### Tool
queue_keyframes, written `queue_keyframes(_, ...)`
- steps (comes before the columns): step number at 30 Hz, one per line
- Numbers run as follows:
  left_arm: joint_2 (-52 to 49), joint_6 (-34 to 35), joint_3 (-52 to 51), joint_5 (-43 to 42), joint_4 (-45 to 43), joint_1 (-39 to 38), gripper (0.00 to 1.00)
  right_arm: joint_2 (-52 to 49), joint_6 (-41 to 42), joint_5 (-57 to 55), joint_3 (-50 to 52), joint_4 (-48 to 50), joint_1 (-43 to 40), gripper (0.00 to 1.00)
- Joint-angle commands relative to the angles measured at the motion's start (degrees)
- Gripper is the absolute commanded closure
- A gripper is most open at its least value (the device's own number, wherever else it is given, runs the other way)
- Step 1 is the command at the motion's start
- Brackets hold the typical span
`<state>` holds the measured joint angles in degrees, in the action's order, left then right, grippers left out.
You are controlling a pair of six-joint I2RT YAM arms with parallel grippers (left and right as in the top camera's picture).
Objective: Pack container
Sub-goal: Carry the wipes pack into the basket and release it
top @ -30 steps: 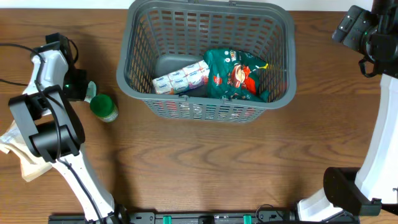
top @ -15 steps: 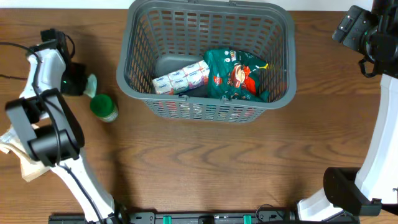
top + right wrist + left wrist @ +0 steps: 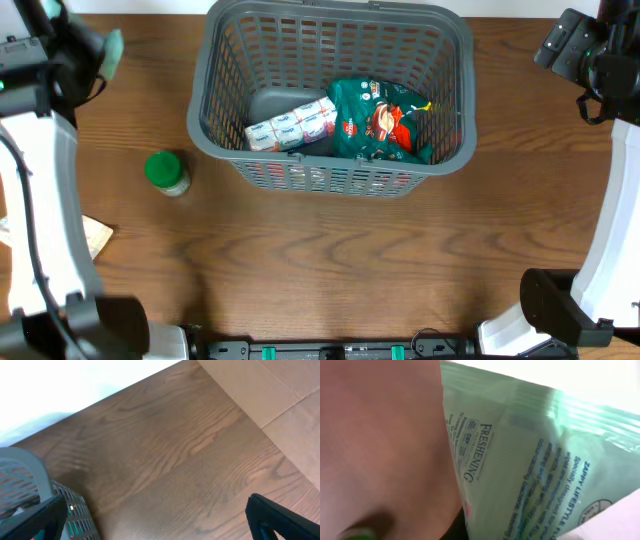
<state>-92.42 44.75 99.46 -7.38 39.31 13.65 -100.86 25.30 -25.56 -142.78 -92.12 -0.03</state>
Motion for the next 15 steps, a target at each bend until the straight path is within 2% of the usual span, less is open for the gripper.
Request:
queue_keyframes(1, 5.5, -10.3, 0.2, -7.1, -3.4, -3.9, 0.94, 0.2, 0.8, -1.0, -0.5, -0.1, -0.3, 0.01)
queue_keyframes(7, 9.9, -18.8, 0.2, -7.6, -8.1, -12.8, 0.94, 0.2, 0.8, -1.0, -0.5, -0.1, -0.3, 0.01)
queue_keyframes(15, 8.6, -25.1, 0.2, -9.1, -7.9, -24.4, 0.94, 0.2, 0.8, -1.0, -0.6, -0.1, -0.3, 0.01)
